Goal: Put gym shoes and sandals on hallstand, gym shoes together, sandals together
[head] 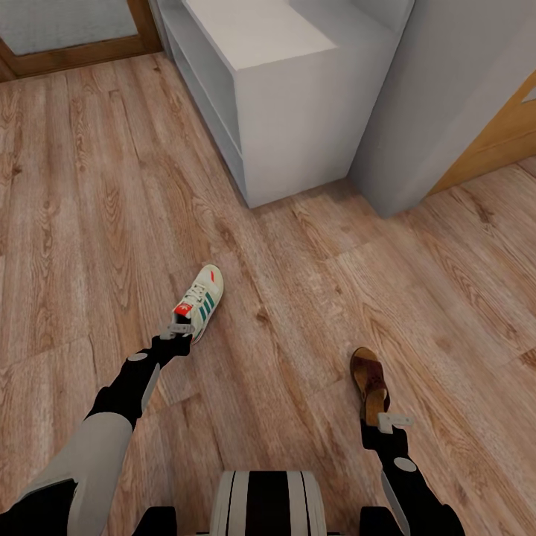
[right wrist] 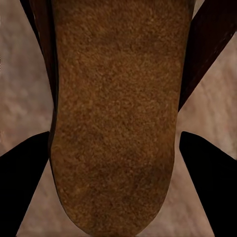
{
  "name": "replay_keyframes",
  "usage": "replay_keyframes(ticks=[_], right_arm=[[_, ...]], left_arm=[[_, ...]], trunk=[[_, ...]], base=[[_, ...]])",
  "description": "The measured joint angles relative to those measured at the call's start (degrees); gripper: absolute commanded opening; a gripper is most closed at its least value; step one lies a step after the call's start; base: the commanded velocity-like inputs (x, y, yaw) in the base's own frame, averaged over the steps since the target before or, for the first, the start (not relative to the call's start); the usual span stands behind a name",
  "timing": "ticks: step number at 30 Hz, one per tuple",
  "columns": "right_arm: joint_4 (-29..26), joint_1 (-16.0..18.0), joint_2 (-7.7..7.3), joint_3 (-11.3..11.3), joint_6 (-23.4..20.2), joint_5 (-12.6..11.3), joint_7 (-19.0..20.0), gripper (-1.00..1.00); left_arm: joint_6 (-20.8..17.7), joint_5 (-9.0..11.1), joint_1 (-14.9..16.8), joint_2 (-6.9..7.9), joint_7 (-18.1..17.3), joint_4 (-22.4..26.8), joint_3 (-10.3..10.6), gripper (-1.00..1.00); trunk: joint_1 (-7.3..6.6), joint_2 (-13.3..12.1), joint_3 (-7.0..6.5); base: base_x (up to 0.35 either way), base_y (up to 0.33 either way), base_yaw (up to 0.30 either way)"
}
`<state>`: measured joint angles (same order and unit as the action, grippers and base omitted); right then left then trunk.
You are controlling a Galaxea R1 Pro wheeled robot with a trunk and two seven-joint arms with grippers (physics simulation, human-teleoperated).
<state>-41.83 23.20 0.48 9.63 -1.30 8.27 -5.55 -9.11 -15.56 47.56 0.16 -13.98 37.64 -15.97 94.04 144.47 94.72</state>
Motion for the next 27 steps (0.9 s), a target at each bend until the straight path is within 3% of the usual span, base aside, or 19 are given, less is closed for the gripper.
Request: replay_keyframes(ticks=[17,27], right_arm=[[0.0,0.0,0.02,0.0,0.0,-0.1,0.0,-1.0],[0.0,0.0,0.05,-0.2,0.0,-0.2,0.1,-1.0]], left_arm=[[0.1,0.1,0.0,0.06,0.0,-0.1,0.1,-1.0],[0.1,0.2,0.0,0.19,0.1,-4.9,0.1,-1.0]], trunk=[[0.0,0.0,0.0],[-0.25,-0.1,-2.21]], base=[[0.0,0.0,0.0],[0.0,0.0,0.0]])
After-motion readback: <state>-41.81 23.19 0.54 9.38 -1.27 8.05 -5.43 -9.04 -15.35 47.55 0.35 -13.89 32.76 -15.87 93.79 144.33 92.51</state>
